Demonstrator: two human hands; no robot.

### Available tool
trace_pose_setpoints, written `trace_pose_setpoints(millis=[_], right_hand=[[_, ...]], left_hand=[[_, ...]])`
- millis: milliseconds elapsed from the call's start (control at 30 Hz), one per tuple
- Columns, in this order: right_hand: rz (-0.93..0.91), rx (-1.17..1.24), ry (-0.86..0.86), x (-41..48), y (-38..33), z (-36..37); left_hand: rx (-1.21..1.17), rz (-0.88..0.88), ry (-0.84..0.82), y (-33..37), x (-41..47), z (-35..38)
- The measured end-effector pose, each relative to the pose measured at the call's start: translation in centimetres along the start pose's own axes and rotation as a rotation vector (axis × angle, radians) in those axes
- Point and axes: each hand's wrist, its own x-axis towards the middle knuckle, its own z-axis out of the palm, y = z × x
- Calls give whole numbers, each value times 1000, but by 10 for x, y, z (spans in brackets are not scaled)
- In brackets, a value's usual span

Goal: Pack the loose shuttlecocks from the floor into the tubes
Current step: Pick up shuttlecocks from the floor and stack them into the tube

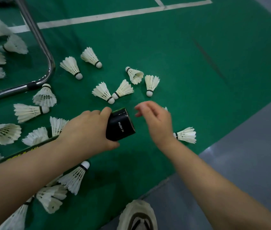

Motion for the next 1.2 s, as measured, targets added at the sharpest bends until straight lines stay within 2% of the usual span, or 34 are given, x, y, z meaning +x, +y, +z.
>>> trace_pose_setpoints(millis=[67,167,233,500,633,700,767,867,933,1033,1200], right_hand=[[-42,-364,73,20,22,-24],[28,-915,-174,38,57,-48],[12,-1087,-278,43,73,-53],[30,-1183,-235,70,100,-54],[195,-1164,-263,76,113,-56],[222,-1126,-260,78,113,-57],[195,-965,-116,77,104,-56],[197,-364,196,66,73,-46],[204,48,286,49,46,-37],[187,322,222,25,18,-24],[166,258,-25,4,7,0]], left_hand=[[9,-6,-10,2,1,1],[23,-16,-12,5,5,3],[36,-19,-11,10,10,4],[71,-17,-40,22,24,10],[72,-27,-69,24,31,11],[69,-25,-76,25,34,11],[72,-27,-72,25,35,11],[65,-34,-62,23,35,10],[61,-39,-56,21,35,10],[50,-42,-47,21,34,9],[35,-46,-32,23,30,6]])
